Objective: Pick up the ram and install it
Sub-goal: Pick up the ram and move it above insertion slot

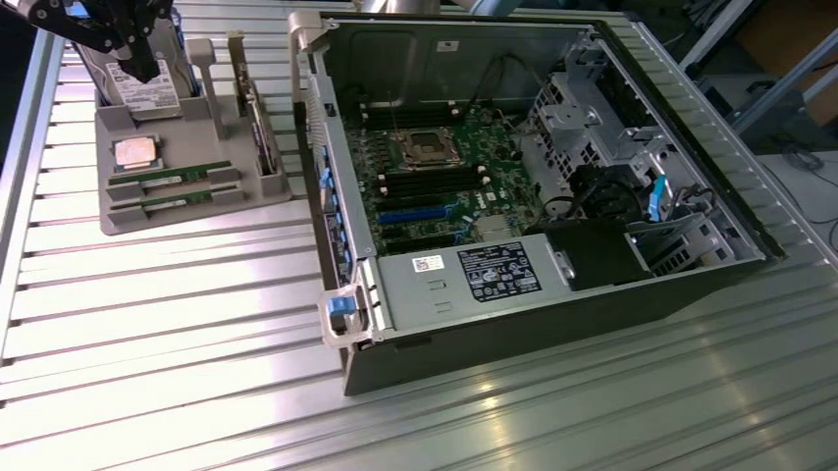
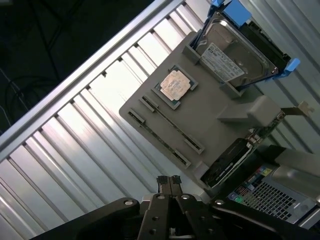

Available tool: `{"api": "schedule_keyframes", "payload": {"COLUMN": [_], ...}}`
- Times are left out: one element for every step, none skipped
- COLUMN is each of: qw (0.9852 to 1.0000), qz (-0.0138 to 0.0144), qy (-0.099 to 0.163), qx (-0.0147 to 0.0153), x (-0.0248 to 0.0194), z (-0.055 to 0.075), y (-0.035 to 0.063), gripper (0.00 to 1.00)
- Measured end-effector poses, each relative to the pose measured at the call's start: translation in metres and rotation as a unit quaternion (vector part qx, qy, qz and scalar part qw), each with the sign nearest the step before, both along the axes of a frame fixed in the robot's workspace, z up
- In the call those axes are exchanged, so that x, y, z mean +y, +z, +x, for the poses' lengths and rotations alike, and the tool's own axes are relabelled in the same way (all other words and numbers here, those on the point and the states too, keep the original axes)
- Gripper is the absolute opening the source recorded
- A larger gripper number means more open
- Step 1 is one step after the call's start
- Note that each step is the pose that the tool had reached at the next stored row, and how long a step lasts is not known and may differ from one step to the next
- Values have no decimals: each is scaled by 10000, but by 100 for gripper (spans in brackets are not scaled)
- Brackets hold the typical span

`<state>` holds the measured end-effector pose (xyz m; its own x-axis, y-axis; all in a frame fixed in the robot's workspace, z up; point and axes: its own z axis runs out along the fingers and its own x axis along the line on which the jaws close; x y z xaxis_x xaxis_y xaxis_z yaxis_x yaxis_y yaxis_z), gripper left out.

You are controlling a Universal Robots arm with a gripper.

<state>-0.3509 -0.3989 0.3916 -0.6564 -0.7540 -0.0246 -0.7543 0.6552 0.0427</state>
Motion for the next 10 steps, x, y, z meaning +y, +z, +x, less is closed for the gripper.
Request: {"api": "schedule_keyframes", "payload": {"qw": [10000,10000,9999,9999,9997,9995,9993,9991,9989,9988], "qz": [0,0,0,0,0,0,0,0,0,0], "qy": [16,49,116,158,263,314,369,429,465,499], "qx": [0,0,0,0,0,0,0,0,0,0], "x": [0,0,0,0,0,0,0,0,0,0], "z": [0,0,0,0,0,0,0,0,0,0], "y": [0,0,0,0,0,0,0,0,0,-1], "gripper": [11,11,11,11,11,11,11,11,11,11]}}
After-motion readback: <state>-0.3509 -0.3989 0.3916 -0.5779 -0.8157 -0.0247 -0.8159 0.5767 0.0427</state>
